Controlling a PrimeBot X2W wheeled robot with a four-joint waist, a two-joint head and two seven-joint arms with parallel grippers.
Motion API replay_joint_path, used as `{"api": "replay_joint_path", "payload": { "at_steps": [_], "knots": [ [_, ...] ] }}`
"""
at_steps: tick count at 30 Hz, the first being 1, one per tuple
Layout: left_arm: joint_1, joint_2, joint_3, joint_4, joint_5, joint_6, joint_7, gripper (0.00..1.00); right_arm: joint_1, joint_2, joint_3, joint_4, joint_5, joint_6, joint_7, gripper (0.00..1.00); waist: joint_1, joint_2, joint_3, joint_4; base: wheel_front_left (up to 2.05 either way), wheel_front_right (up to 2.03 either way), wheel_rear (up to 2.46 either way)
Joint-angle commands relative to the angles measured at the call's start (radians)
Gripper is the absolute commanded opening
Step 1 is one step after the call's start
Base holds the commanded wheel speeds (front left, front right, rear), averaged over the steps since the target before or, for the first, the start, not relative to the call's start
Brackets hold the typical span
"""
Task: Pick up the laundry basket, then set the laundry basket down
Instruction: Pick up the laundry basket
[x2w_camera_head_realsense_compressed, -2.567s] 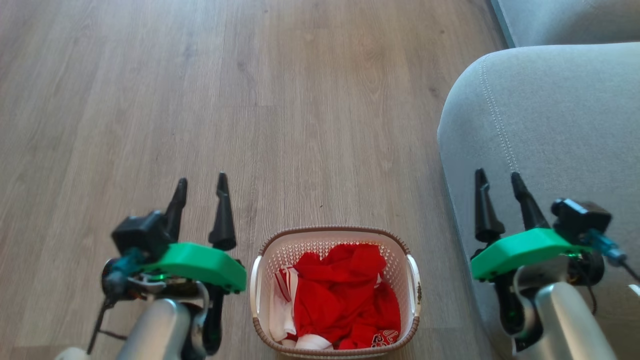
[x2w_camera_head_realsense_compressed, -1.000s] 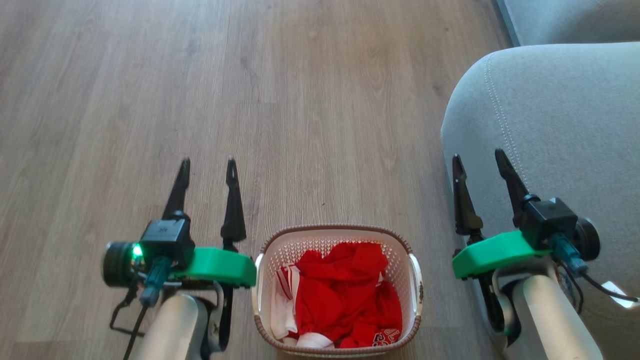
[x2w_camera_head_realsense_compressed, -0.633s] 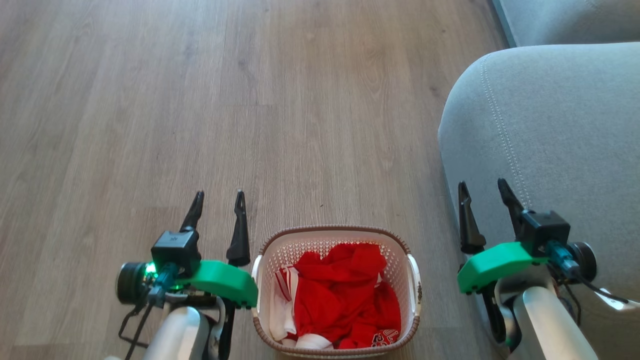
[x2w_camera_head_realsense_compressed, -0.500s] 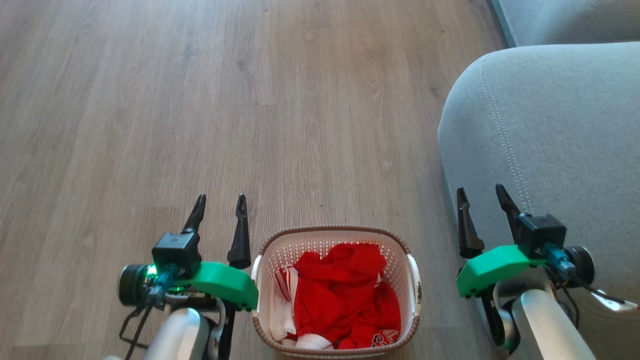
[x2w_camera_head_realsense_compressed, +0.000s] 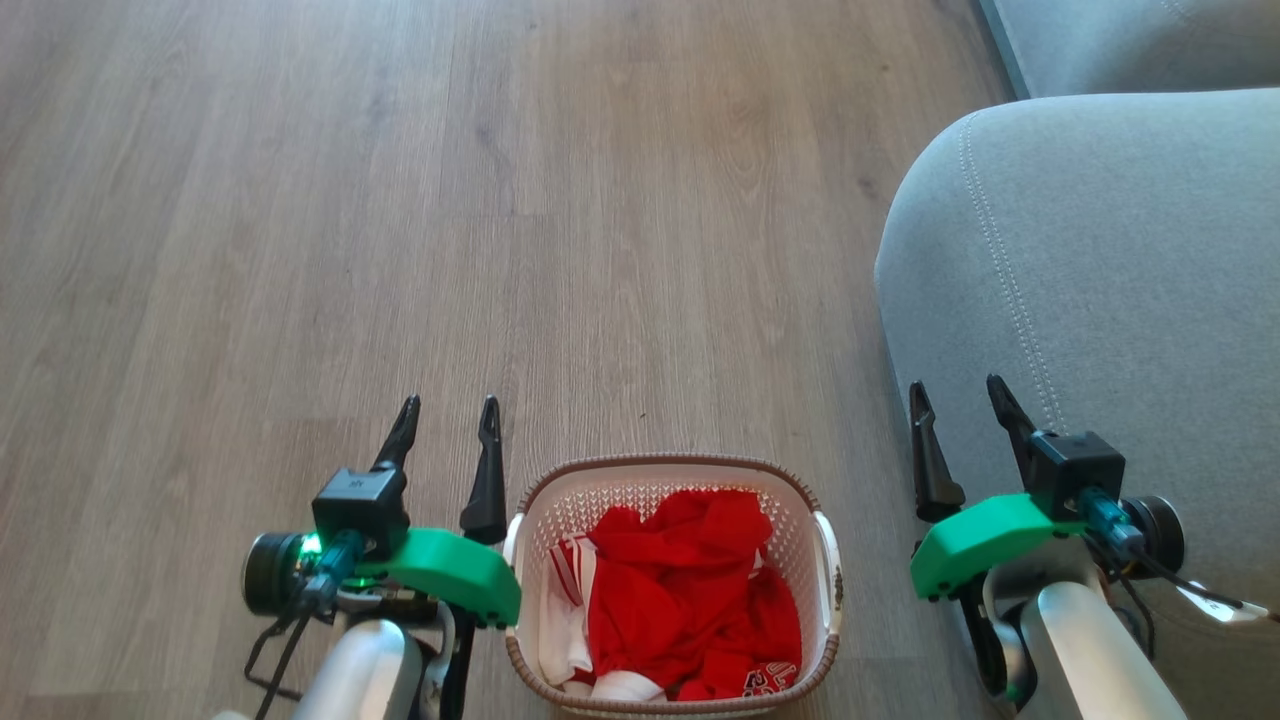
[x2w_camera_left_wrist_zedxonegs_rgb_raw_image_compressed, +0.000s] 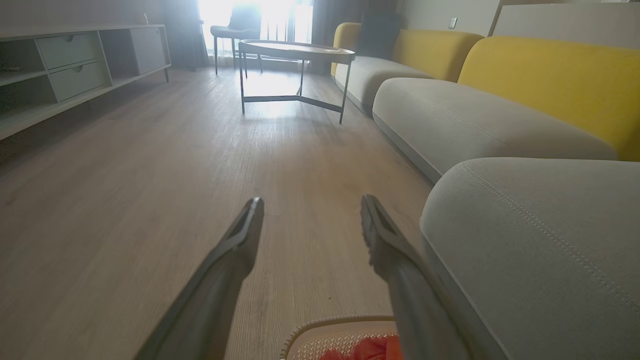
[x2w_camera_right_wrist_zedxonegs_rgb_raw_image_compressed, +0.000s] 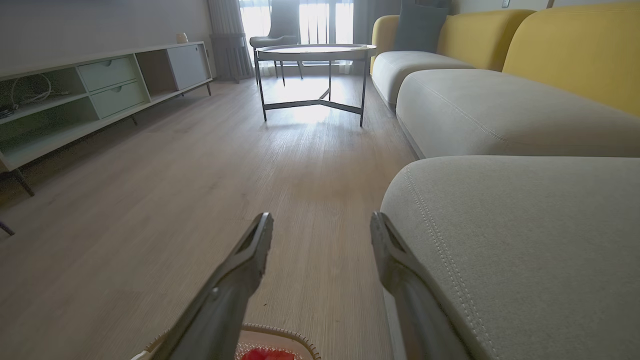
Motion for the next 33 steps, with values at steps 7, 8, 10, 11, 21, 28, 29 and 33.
{"api": "replay_joint_path", "payload": {
  "at_steps": [7,8,10,11,21,28,29,33],
  "knots": [
    [-0.036,-0.002,0.036,-0.023,-0.010,-0.003,-0.005,1.00,-0.036,-0.007,0.026,-0.026,-0.003,0.007,-0.005,1.00,0.0000,0.0000,-0.005,-0.004,0.00,0.00,0.00],
    [-0.036,-0.002,0.035,-0.021,-0.008,-0.003,-0.005,1.00,-0.036,-0.007,0.026,-0.026,-0.003,0.007,-0.005,1.00,0.0000,0.0000,-0.006,-0.004,0.00,0.00,0.00],
    [-0.037,-0.002,0.034,-0.018,-0.005,-0.004,-0.005,1.00,-0.035,-0.007,0.025,-0.026,-0.004,0.007,-0.005,1.00,0.0000,0.0000,-0.006,-0.005,0.00,0.00,0.00],
    [-0.038,-0.002,0.033,-0.017,-0.005,-0.004,-0.005,1.00,-0.035,-0.007,0.024,-0.025,-0.005,0.007,-0.005,1.00,0.0000,0.0000,-0.005,-0.005,0.00,0.00,0.00],
    [-0.056,-0.002,0.008,0.051,-0.043,-0.014,-0.005,1.00,-0.068,-0.007,0.036,0.051,-0.031,0.007,-0.005,1.00,0.0000,0.0000,0.047,-0.009,0.00,0.00,0.00],
    [-0.144,-0.002,-0.024,0.130,-0.045,-0.018,-0.005,1.00,-0.167,-0.007,0.001,0.145,-0.028,0.007,-0.005,1.00,0.0000,0.0000,0.183,-0.010,0.00,0.00,0.00],
    [-0.162,-0.002,-0.027,0.144,-0.046,-0.020,-0.005,1.00,-0.183,-0.007,0.000,0.160,-0.033,0.007,-0.005,1.00,0.0000,0.0000,0.208,-0.009,0.00,0.00,0.00],
    [-0.240,-0.002,-0.039,0.218,-0.060,-0.025,-0.005,1.00,-0.251,-0.007,0.006,0.224,-0.036,0.007,-0.005,1.00,0.0000,0.0000,0.303,-0.005,0.00,0.00,0.00]
  ]
}}
